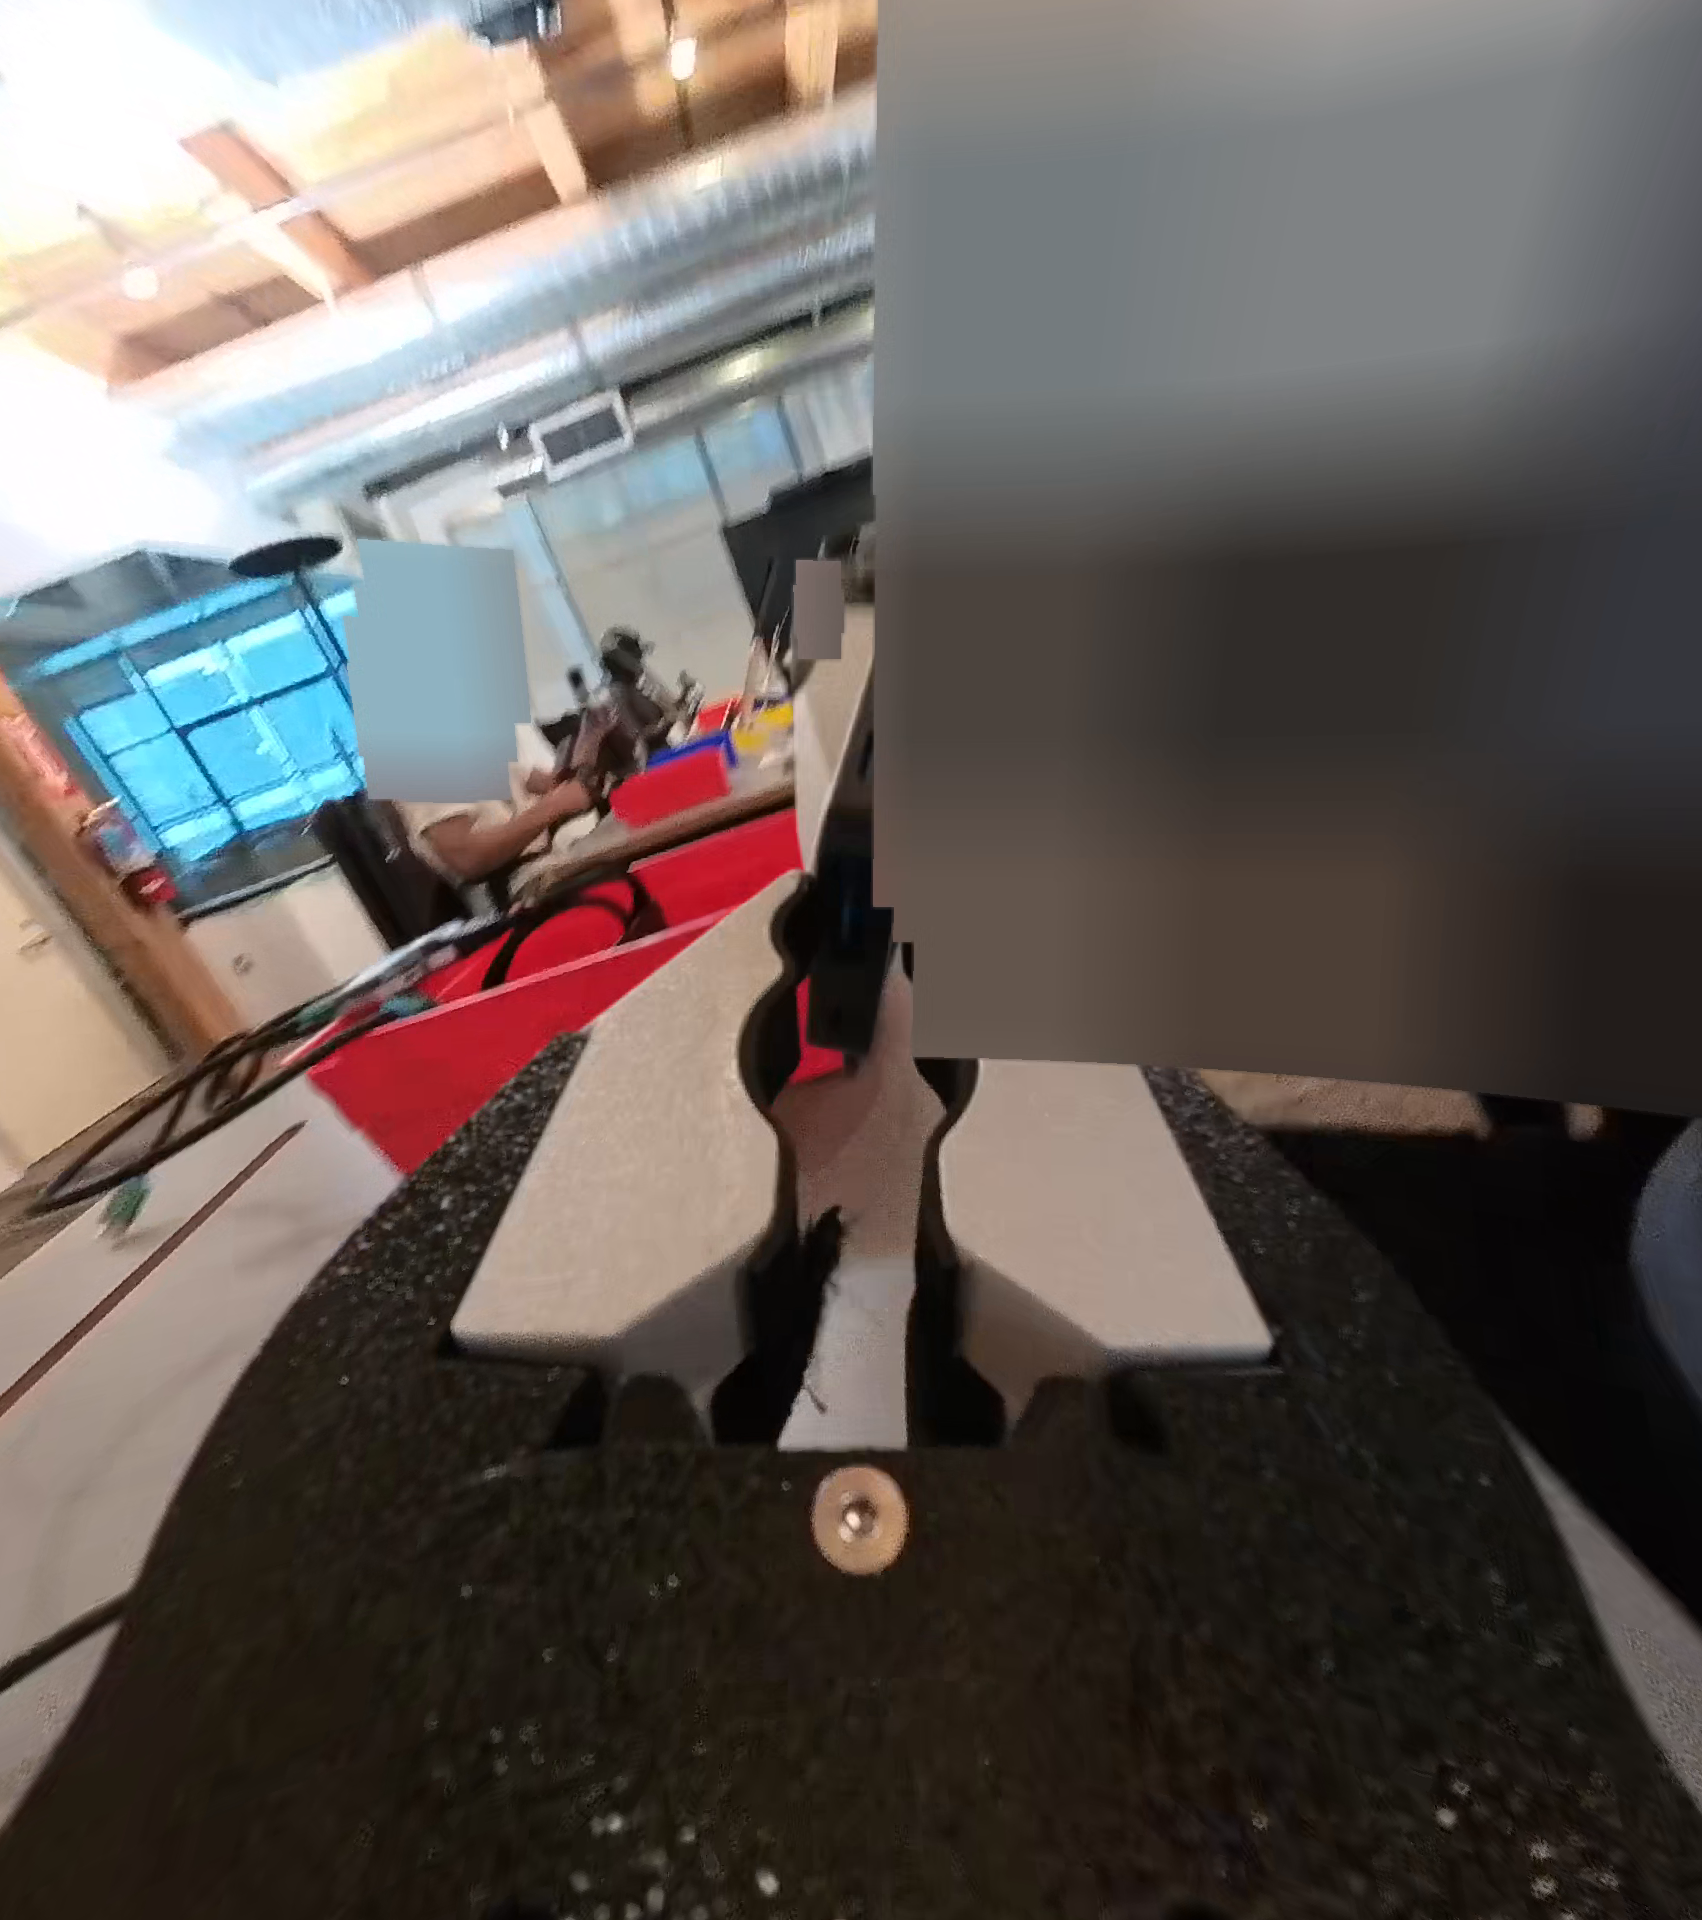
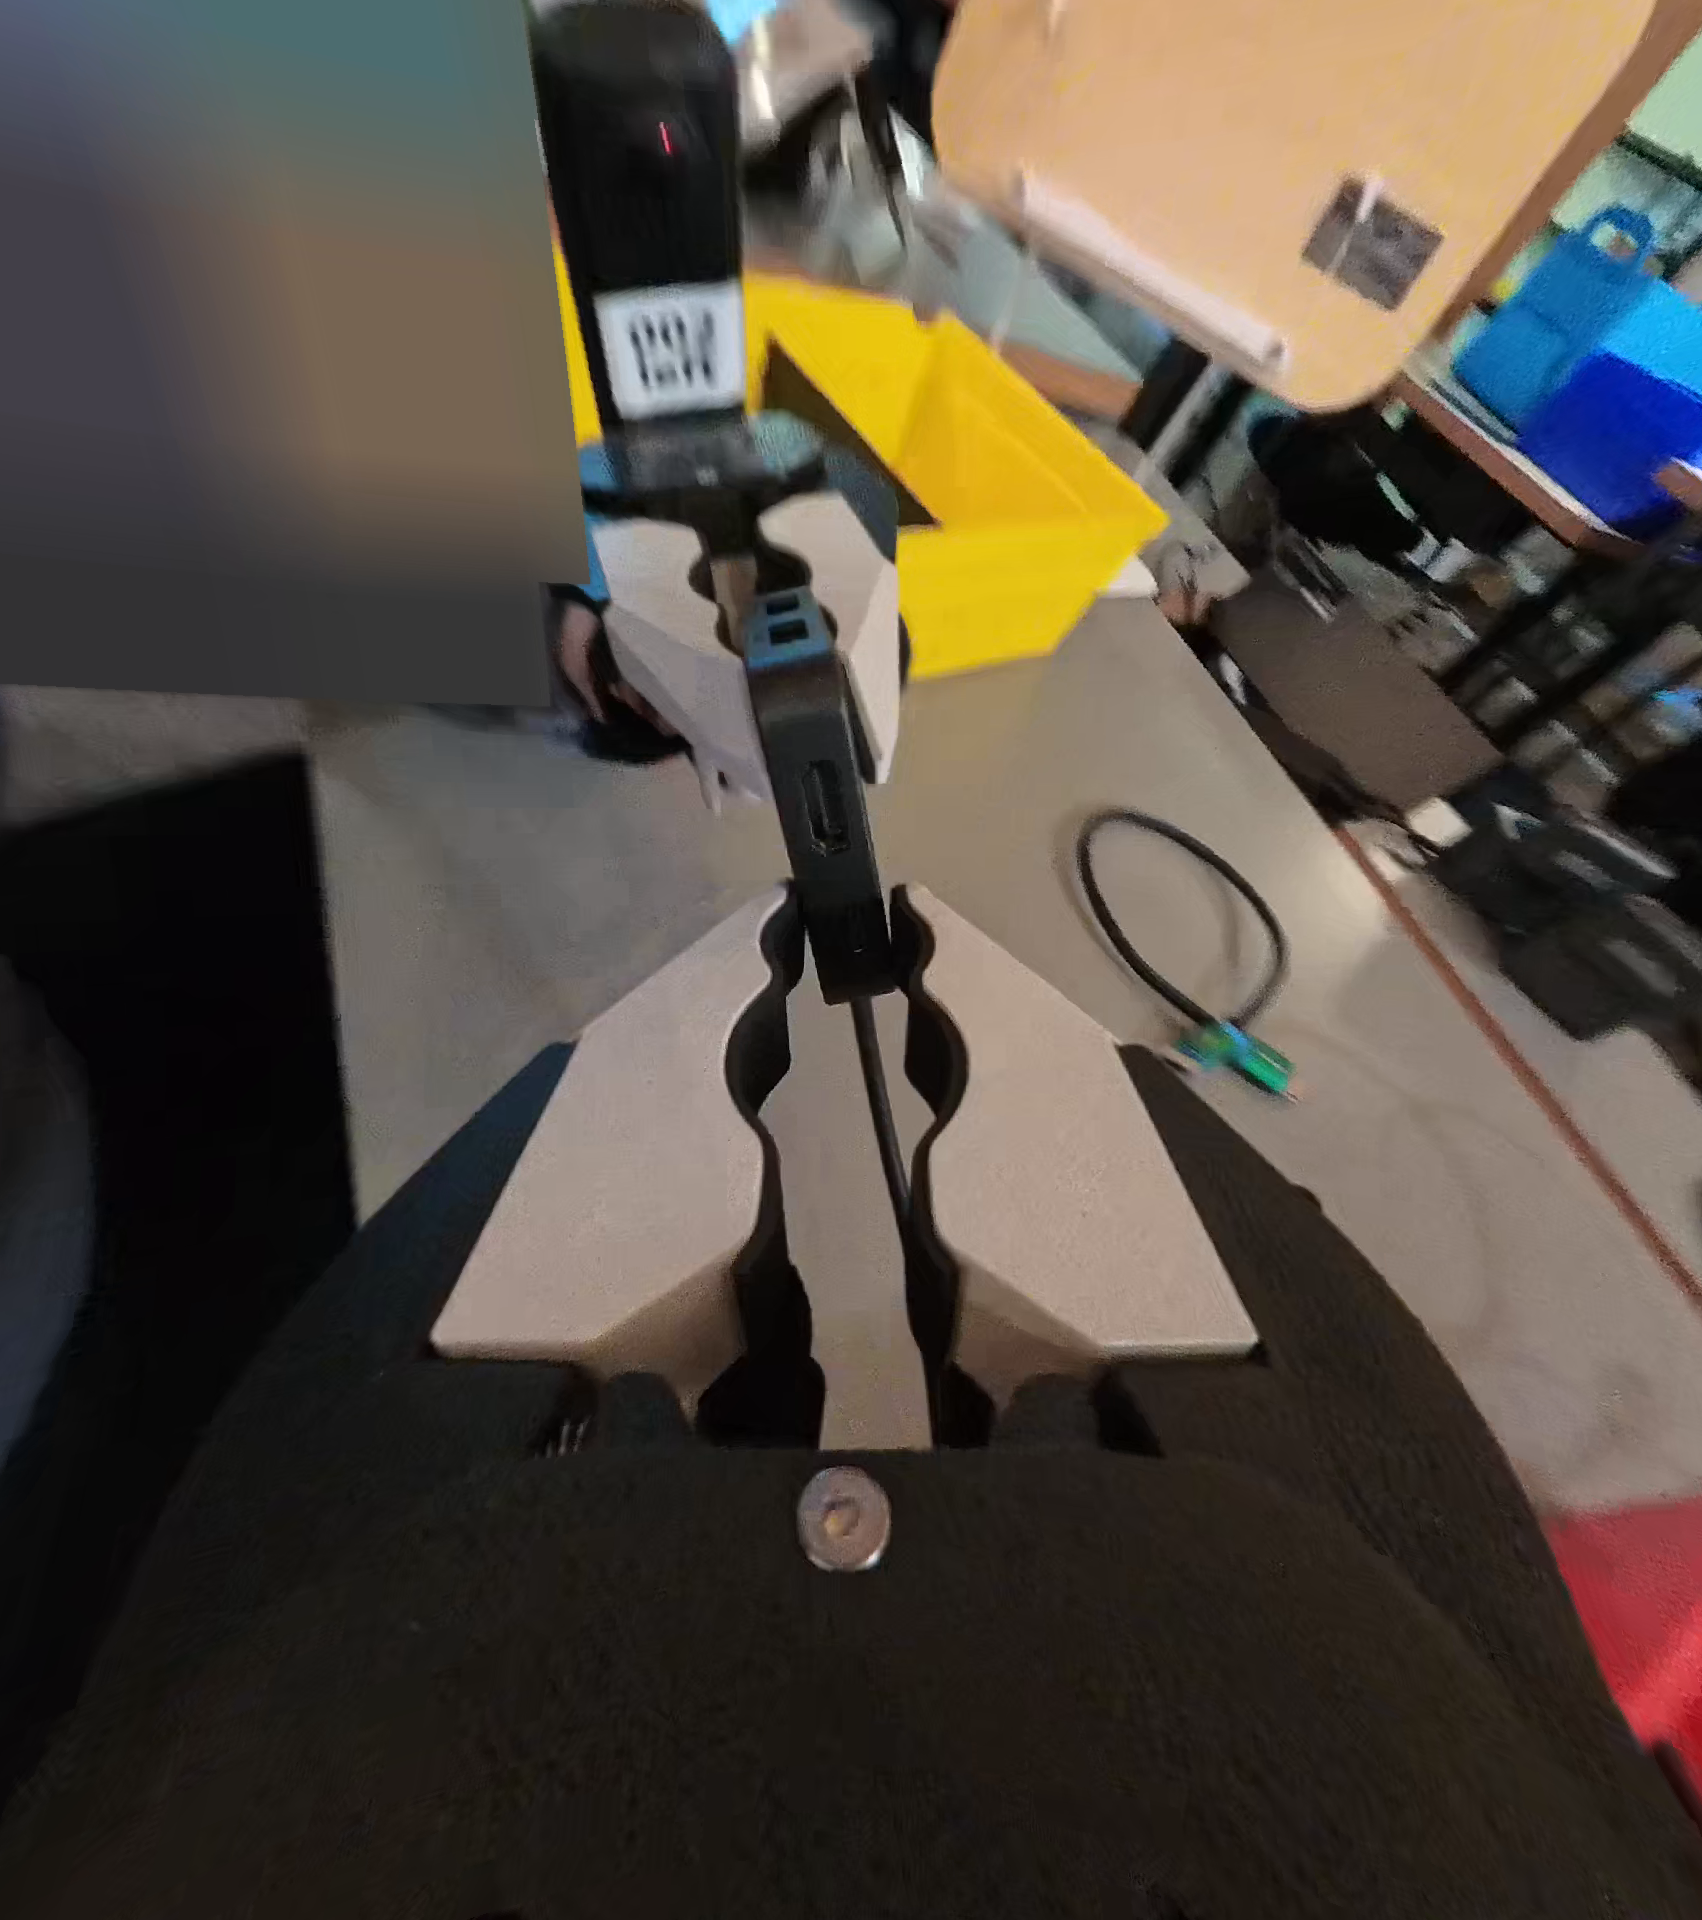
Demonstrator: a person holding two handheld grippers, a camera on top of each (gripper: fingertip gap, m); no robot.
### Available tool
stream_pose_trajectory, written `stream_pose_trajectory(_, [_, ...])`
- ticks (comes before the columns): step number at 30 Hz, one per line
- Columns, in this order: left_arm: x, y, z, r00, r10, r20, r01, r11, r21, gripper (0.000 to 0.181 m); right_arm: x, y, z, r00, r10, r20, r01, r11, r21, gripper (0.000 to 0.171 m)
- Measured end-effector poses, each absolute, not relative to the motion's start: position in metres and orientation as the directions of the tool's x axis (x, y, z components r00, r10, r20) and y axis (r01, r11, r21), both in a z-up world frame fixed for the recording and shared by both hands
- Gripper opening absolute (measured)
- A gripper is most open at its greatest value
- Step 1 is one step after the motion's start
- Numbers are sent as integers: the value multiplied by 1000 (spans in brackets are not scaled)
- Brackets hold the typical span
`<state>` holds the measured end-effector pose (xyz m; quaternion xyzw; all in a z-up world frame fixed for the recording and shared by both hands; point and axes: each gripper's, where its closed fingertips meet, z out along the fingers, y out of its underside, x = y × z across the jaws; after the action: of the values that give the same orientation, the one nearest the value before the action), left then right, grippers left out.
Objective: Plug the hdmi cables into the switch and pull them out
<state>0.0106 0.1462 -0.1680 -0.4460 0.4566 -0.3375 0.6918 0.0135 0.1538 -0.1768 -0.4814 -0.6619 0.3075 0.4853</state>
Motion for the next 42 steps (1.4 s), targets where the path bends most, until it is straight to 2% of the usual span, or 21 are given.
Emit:
stream_pose_trajectory(1, [12, 152, -176, 369, -860, -353, 4, 382, -924, 14, 15, 158, -181, -58, 912, 406, 397, 394, -829, 15])
stream_pose_trajectory(4, [13, 163, -191, 396, -813, -427, -128, 412, -902, 14, 17, 165, -187, -74, 833, 548, 519, 502, -692, 14])
stream_pose_trajectory(9, [13, 170, -205, 394, -780, -486, -248, 419, -873, 14, 18, 166, -194, -117, 763, 635, 605, 562, -564, 13])
stream_pose_trajectory(12, [10, 186, -220, 448, -686, -573, -396, 423, -815, 16, 19, 175, -206, -171, 662, 729, 701, 602, -382, 12])
stream_pose_trajectory(14, [12, 186, -221, 429, -611, -665, -459, 487, -743, 34, 19, 181, -210, -205, 616, 760, 741, 605, -291, 12])
stream_pose_trajectory(15, [14, 182, -221, 415, -596, -688, -467, 510, -723, 36, 19, 182, -212, -218, 608, 763, 748, 607, -270, 12])
stream_pose_trajectory(17, [17, 180, -220, 406, -584, -702, -481, 517, -708, 33, 16, 180, -215, -243, 613, 752, 738, 619, -267, 12])
stream_pose_trajectory(20, [15, 181, -222, 397, -571, -718, -507, 516, -690, 18, 9, 172, -215, -265, 630, 730, 704, 644, -299, 13])
stream_pose_trajectory(22, [9, 189, -222, 432, -588, -684, -522, 455, -721, 13, 3, 179, -213, -220, 638, 738, 696, 633, -339, 16])
stream_pose_trajectory(23, [5, 195, -225, 452, -599, -662, -539, 408, -737, 11, 1, 183, -210, -186, 652, 735, 681, 625, -382, 28])
stream_pose_trajectory(24, [0, 202, -230, 471, -602, -645, -558, 363, -746, 11, 1, 187, -205, -162, 674, 720, 662, 616, -427, 47])
stream_pose_trajectory(25, [-6, 209, -236, 485, -597, -639, -577, 330, -747, 12, 4, 191, -197, -134, 707, 694, 647, 593, -479, 56])
stream_pose_trajectory(27, [-14, 217, -245, 497, -601, -625, -601, 281, -748, 11, 10, 198, -168, -65, 784, 618, 575, 536, -618, 57])
stream_pose_trajectory(29, [-15, 219, -249, 509, -619, -598, -585, 260, -768, 11, 11, 217, -141, 26, 856, 516, 521, 428, -738, 47])
stream_pose_trajectory(30, [-14, 219, -250, 510, -625, -591, -580, 257, -773, 11, 11, 237, -136, 94, 876, 473, 547, 351, -760, 41])
stream_pose_trajectory(32, [-12, 219, -255, 490, -625, -608, -600, 264, -755, 12, 9, 282, -150, 186, 879, 439, 692, 200, -693, 39])
stream_pose_trajectory(34, [-12, 218, -257, 471, -605, -642, -628, 281, -726, 11, -4, 312, -178, 185, 898, 399, 797, 100, -596, 31])
stream_pose_trajectory(39, [-7, 215, -267, 442, -633, -636, -634, 281, -720, 10, -52, 347, -254, 151, 984, 94, 898, -97, -430, 10])
stream_pose_trajectory(42, [-6, 215, -269, 433, -640, -635, -637, 282, -718, 11, -71, 367, -283, 219, 974, -57, 904, -225, -365, 14])
